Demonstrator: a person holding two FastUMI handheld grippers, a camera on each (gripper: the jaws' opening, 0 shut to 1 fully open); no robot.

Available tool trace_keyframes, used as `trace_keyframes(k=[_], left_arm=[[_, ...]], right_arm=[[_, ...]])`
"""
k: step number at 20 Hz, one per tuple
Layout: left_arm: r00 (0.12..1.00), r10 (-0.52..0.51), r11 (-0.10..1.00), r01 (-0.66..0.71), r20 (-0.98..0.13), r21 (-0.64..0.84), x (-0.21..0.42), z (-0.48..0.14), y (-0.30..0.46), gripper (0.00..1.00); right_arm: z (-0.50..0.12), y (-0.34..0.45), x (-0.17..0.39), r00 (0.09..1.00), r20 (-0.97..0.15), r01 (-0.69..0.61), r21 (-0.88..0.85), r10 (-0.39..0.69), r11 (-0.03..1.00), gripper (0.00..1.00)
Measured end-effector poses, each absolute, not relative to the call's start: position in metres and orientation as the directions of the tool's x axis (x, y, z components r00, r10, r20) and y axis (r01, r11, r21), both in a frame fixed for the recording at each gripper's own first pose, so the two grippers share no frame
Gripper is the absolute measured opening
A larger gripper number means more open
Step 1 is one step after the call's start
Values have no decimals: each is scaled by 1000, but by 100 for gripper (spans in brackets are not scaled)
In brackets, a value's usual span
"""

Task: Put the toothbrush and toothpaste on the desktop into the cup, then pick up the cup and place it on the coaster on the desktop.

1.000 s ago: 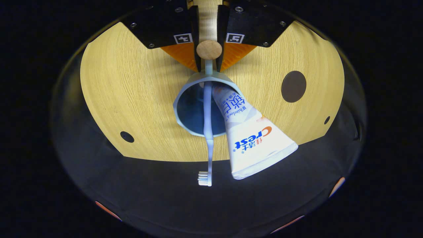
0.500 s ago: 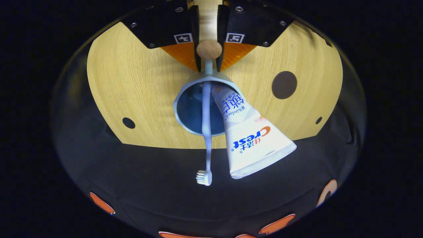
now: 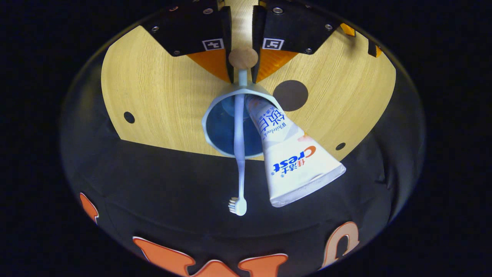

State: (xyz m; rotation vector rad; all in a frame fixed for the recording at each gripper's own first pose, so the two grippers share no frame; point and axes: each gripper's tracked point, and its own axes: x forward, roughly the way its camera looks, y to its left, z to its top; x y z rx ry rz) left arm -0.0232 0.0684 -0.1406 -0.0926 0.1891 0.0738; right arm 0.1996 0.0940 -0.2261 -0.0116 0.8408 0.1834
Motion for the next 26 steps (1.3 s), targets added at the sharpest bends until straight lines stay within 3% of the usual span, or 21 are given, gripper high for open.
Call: trace_keyframes(k=[12, 26], left_arm=[[977, 97, 988, -117, -188, -99, -34, -152, 95, 98], [976, 106, 987, -126, -188, -101, -27, -144, 90, 98]], right_arm=[[-231, 95, 200, 588, -768, -276, 105, 254, 956, 22], [-228, 95, 198, 578, -779, -272, 98, 244, 957, 22]])
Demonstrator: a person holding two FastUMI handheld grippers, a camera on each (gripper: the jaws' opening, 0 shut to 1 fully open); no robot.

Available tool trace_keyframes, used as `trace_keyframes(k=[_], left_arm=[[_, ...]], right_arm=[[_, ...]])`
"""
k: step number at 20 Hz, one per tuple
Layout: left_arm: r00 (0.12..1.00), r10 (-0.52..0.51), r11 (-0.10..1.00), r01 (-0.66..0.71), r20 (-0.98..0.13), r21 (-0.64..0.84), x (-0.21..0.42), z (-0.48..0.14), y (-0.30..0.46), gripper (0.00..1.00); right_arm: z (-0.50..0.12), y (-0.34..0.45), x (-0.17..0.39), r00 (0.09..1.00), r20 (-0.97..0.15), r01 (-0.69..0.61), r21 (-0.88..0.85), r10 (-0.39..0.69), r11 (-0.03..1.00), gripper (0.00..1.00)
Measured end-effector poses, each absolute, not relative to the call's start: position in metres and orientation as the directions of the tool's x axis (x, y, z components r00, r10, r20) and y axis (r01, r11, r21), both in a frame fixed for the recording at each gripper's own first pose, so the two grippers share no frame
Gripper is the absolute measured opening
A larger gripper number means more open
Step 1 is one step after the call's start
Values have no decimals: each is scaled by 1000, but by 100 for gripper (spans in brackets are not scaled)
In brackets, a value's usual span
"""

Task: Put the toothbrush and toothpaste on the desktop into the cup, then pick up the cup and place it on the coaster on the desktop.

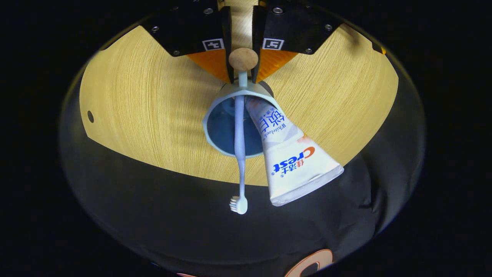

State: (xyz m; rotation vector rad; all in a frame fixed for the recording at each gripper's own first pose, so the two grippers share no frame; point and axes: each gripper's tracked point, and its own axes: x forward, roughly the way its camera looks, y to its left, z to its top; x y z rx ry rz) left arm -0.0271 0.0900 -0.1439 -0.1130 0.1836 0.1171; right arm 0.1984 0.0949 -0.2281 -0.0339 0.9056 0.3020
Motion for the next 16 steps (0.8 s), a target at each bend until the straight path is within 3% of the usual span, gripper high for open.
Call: trace_keyframes(k=[9, 10, 13, 16], left_arm=[[974, 107, 989, -125, -200, -83, -28, -149, 87, 98], [973, 106, 989, -125, -204, -82, -28, -150, 87, 98], [973, 112, 989, -130, -203, -74, -29, -147, 87, 98], [977, 110, 991, -121, -181, -49, -30, -140, 80, 98]], right_arm=[[-229, 93, 203, 590, -750, -367, 81, 299, 927, 23], [-230, 88, 206, 596, -745, -382, 65, 300, 922, 44], [-222, 83, 216, 624, -715, -412, 41, 315, 910, 67], [-225, 77, 200, 623, -695, -393, 120, 360, 912, 67]])
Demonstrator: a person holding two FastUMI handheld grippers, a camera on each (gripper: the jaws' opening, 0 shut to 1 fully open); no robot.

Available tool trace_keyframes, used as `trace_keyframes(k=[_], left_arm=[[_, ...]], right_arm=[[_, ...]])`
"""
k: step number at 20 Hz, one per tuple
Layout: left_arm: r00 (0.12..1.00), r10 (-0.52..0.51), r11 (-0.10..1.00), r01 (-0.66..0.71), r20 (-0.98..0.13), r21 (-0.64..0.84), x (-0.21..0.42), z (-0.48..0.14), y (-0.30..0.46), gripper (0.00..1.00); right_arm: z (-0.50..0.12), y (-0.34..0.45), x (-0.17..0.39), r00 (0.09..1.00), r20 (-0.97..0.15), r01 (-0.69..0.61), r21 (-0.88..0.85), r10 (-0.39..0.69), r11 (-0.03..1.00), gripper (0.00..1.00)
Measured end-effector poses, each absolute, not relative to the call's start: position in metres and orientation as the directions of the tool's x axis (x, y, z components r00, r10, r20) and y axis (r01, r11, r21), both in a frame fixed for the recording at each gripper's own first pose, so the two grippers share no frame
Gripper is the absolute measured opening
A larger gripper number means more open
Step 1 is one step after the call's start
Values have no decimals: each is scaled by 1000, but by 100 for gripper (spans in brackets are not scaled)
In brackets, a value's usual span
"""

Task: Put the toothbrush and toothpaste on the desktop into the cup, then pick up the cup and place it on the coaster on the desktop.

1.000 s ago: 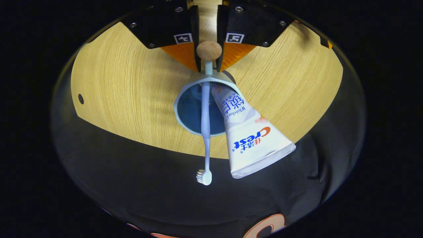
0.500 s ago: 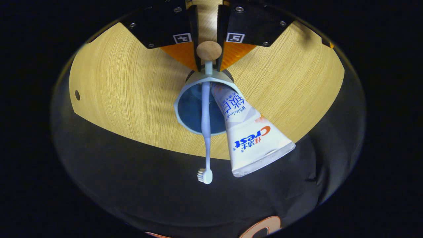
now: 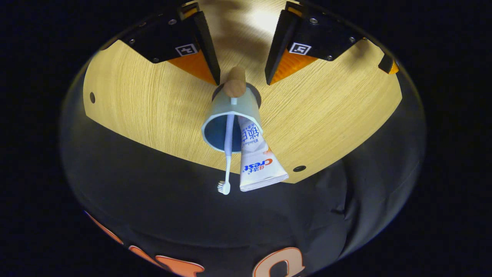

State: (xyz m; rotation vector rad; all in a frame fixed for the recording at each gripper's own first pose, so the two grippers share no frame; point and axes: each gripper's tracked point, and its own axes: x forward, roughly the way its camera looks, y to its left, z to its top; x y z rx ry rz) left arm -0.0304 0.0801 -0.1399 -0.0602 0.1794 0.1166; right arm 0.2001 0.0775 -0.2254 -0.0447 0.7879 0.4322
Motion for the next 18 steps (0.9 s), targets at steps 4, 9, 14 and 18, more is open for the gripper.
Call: trace_keyframes(k=[4, 9, 14, 18], left_arm=[[983, 88, 995, -94, -162, -34, -24, -126, 62, 98], [992, 49, 998, -52, -115, -22, -18, -101, 38, 98], [998, 7, 1000, -7, -55, -2, -10, -75, 16, 98], [1000, -2, 1000, 2, -27, 4, -5, -62, 7, 98]], right_arm=[[-208, 55, 189, 674, -638, -367, 148, 372, 919, 79], [-173, 7, 169, 786, -519, -321, 119, 334, 940, 83], [-147, -45, 156, 886, -392, -236, 76, 247, 969, 85], [-116, -88, 138, 955, -256, -151, 25, 152, 988, 87]])
